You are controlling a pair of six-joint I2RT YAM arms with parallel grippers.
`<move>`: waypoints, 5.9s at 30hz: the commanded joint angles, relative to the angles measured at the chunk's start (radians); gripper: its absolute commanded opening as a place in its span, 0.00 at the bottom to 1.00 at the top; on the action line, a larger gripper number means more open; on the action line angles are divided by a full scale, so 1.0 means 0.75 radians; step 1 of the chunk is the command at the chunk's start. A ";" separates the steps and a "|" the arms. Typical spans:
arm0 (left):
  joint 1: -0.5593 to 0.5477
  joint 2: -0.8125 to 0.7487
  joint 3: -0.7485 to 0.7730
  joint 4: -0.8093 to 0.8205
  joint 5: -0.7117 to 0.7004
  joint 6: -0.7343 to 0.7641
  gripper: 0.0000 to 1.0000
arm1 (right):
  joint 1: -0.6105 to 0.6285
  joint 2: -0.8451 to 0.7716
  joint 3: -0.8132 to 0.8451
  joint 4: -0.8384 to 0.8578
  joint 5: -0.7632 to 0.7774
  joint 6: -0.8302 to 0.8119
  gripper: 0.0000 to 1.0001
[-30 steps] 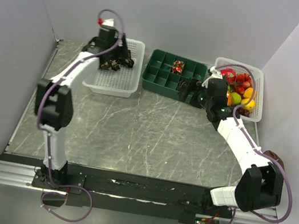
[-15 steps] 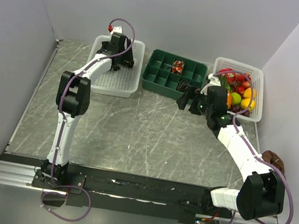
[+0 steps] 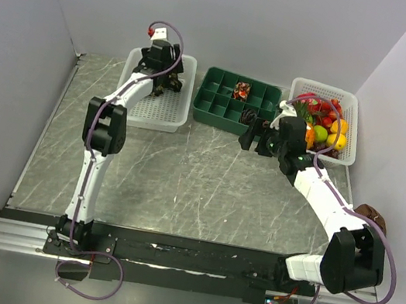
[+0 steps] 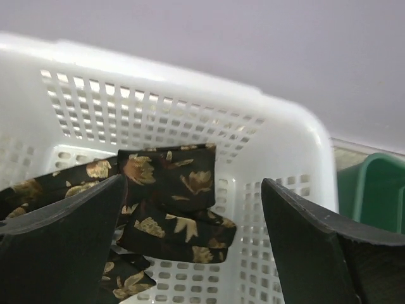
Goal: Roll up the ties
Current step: Pick up the tie from the bin, then flatten out the tie at the center of the board.
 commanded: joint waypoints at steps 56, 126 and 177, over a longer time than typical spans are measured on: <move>0.065 -0.485 -0.353 0.122 0.559 -0.153 0.01 | -0.008 -0.121 0.024 -0.050 -0.026 -0.009 0.99; -0.573 -1.001 -0.329 0.631 1.390 -0.466 0.01 | -0.012 -1.152 -0.115 -0.322 0.438 0.001 0.99; -0.305 -1.489 -0.858 0.030 1.327 0.088 0.01 | 0.481 -0.310 0.054 0.163 0.280 -0.062 0.86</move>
